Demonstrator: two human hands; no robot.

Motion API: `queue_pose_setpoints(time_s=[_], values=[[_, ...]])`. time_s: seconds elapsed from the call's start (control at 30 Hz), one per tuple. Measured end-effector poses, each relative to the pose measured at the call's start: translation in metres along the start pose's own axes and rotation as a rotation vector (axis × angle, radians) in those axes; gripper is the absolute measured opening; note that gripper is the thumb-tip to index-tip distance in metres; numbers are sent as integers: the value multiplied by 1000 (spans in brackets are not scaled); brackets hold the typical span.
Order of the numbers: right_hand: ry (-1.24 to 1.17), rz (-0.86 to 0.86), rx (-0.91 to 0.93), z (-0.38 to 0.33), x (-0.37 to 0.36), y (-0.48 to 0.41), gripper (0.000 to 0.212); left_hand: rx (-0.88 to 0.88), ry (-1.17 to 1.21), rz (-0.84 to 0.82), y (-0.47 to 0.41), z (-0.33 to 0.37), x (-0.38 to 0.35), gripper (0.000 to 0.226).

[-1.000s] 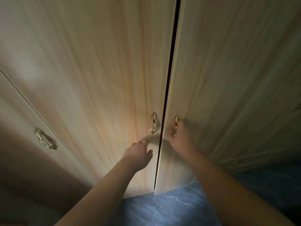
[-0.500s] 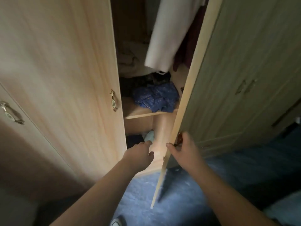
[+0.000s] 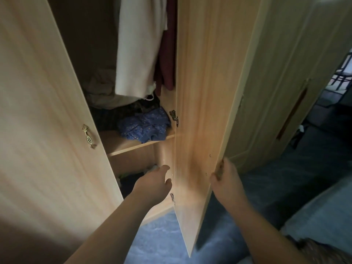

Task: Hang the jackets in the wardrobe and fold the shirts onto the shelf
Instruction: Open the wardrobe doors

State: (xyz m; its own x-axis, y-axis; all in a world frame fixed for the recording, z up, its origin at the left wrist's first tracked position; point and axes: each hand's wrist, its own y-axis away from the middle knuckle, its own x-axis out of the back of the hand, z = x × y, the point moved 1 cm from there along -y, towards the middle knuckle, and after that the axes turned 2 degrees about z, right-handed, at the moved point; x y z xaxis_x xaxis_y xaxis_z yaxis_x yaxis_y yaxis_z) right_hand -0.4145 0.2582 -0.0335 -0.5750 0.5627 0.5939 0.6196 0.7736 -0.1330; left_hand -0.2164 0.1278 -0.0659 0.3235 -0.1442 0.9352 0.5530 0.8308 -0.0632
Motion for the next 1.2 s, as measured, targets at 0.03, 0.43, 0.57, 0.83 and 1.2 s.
queue_pose_setpoints(time_s=[0.03, 0.43, 0.57, 0.83, 1.2], values=[[-18, 72, 62, -6, -1, 15, 35, 0, -3, 11, -1, -4, 1, 44], [416, -377, 462, -87, -178, -21, 62, 253, 38, 78, -14, -135, 50, 42], [505, -469, 475, -126, -256, -55, 65, 334, 79, 148, -30, -198, 71, 36], [591, -463, 454, -178, -338, -96, 65, 376, 372, 407, -75, -278, 98, 45], [528, -460, 529, -175, -307, -79, 67, 490, 517, 379, -74, -246, 99, 39]])
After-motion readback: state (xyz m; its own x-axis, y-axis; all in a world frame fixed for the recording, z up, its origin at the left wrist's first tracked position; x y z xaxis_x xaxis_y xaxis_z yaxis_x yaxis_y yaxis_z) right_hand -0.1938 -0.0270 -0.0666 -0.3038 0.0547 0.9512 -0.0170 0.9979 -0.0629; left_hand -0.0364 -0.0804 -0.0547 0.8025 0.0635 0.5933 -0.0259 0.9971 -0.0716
